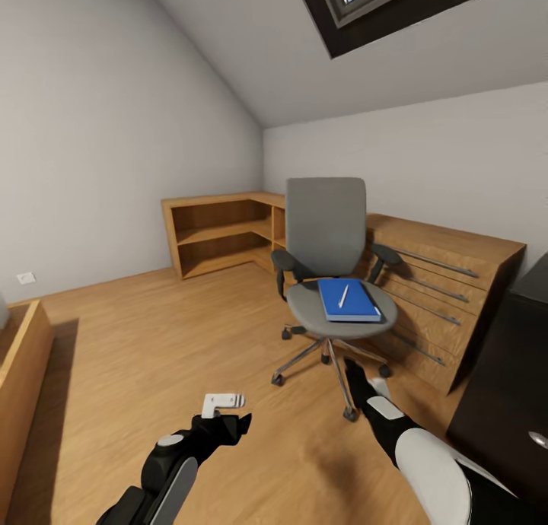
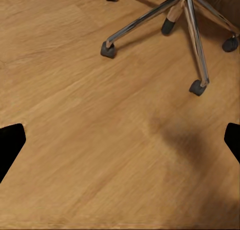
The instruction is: In the bedroom, organize the workspace by keeping the computer under the desk, ensuring the monitor is on the desk, placing the keyboard on the desk next to the monitor, placing the mouse on the desk next to the keyboard, moving the folder from the swivel chair onto the desk next to the mouse, stacking the notebook on top of the folder with the pen on top of the notebook, and positioning the swivel chair next to the desk.
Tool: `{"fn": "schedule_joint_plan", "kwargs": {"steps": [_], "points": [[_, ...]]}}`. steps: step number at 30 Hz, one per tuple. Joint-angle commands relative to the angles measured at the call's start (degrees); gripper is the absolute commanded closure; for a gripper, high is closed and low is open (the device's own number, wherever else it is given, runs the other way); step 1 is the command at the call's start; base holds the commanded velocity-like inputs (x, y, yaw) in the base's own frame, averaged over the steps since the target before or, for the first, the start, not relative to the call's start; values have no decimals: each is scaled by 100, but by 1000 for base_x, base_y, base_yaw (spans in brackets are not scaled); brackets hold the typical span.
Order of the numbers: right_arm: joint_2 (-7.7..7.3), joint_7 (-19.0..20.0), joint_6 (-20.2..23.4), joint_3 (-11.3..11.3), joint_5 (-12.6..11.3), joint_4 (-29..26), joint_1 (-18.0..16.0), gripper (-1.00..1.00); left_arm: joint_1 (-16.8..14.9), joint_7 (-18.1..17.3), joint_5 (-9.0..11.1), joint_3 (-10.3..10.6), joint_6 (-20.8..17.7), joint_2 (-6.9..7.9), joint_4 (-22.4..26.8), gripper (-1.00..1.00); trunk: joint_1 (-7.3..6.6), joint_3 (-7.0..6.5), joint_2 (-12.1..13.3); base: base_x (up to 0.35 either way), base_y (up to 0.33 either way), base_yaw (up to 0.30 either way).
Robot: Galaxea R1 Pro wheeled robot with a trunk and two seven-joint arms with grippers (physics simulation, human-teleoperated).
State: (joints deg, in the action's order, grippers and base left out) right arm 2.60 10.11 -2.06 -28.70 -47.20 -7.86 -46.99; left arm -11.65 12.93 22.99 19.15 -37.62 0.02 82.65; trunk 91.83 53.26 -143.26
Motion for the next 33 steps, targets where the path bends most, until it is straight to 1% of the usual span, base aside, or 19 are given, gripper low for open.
{"fn": "schedule_joint_plan", "kwargs": {"steps": [1,2,7,8,11,14,16,17,18,19,20,22,23,25,26,27,28,29,33], "points": [[1,20,-23,19,30,6,-3,-100,-4,51,57,-5,4,0,-68,-100,-5,6,-3,-335,0,0],[2,16,-28,26,225,5,-3,-100,-4,51,50,-33,105,-6,-200,-100,-5,6,-3,-336,0,0],[9,6,-90,35,714,5,-3,-100,-3,51,33,-97,611,-13,-376,-100,-5,6,-3,-254,0,0],[15,4,-173,37,893,11,-3,-100,-2,50,29,-109,810,-12,-411,-100,-5,6,-3,-106,0,0],[14,2,-502,38,1258,80,2,-100,-1,51,30,-121,1062,-6,-495,-100,-5,6,-3,-66,0,0],[0,1,-928,39,1586,288,58,-100,-1,51,30,-136,1148,4,-666,-100,-13,-61,1,-28,0,0],[-14,1,-1690,39,2121,611,279,-100,-1,53,31,-173,1204,16,-1066,-100,-37,-101,43,-12,0,0],[-7,0,-2270,40,2576,744,493,-100,-2,53,28,-228,1246,17,-1447,-100,-59,-119,83,-5,0,0],[8,0,-2601,40,2896,797,648,-100,-3,53,25,-275,1298,13,-1676,-100,-81,-137,123,-3,0,0],[14,0,-2743,40,3059,816,728,-100,-3,52,23,-292,1336,12,-1774,-100,-103,-155,163,-2,0,0],[23,0,-2971,40,3376,843,898,-100,-2,52,21,-315,1435,11,-1947,-100,-125,-173,203,-2,0,0],[30,-3,-3127,40,3663,864,1079,-100,-1,52,24,-328,1571,13,-2136,-100,-169,-209,283,-1,0,0],[30,-5,-3228,40,3895,877,1262,-100,-2,48,28,-336,1753,14,-2389,-100,-191,-227,323,0,0,0],[22,-6,-3292,40,4050,884,1435,-100,-1,45,27,-341,1999,12,-2712,-100,-235,-263,404,0,0,0],[8,-10,-3333,36,4149,887,1586,-100,0,41,25,-341,2310,10,-3071,-100,-257,-281,444,0,0,0],[-20,-18,-3359,34,4212,889,1728,-100,-1,36,20,-335,2816,2,-3485,-100,-279,-299,484,0,0,0],[-36,-21,-3369,34,4234,889,1789,-100,-2,34,19,-329,3102,-2,-3674,-100,-301,-316,524,0,0,0],[-63,-24,-3382,33,4267,892,1881,-100,-1,28,20,-321,3593,-9,-3963,-100,-323,-334,564,0,0,0],[-96,-31,-3396,32,4301,892,2001,-100,0,18,24,-313,4251,-15,-4376,-100,-411,-406,724,0,0,0]]}}
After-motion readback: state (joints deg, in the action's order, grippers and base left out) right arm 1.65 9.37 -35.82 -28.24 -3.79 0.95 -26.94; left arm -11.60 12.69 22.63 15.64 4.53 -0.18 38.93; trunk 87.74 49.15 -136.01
